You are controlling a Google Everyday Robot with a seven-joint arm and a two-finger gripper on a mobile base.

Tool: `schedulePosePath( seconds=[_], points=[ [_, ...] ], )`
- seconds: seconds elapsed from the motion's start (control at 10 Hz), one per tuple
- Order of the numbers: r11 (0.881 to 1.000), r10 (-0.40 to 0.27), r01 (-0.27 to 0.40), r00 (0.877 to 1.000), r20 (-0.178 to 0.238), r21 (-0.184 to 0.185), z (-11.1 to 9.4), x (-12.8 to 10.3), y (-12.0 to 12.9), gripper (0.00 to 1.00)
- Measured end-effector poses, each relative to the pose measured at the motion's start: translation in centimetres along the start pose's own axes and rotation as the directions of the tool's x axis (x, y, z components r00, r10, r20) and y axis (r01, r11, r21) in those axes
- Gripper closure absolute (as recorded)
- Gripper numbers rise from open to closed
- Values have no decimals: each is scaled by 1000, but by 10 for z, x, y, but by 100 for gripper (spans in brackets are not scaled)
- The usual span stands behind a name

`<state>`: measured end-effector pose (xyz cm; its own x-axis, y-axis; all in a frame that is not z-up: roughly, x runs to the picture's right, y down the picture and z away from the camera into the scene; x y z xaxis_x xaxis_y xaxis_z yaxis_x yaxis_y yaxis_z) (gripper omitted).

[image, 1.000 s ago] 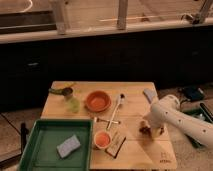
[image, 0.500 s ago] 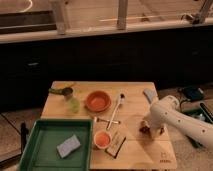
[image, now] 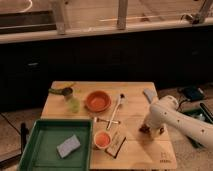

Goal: Place grapes in red bowl

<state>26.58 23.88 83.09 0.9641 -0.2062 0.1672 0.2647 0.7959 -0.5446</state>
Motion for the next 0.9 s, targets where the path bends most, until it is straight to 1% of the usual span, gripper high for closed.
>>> schedulePosePath(
  seconds=[0.2,0.3,0.4,0.5,0.6,0.7,0.8,0.9],
  points=[
    [1000,-3,3,1000,0,1,0,-1,0,69],
    [1000,-7,7,1000,-1,1,-1,-2,-2,71],
    [1000,-8,8,1000,-4,3,-4,-2,-2,77],
    [1000,-14,14,1000,-11,15,-19,-1,-6,92],
    [1000,-17,17,1000,-11,20,-27,-1,-9,96],
    [1000,-19,20,1000,-16,23,-41,-1,-13,99],
    [999,-26,27,1000,-18,30,-48,-3,-19,99],
    [999,-31,32,999,-19,33,-50,-5,-22,99]
  ],
)
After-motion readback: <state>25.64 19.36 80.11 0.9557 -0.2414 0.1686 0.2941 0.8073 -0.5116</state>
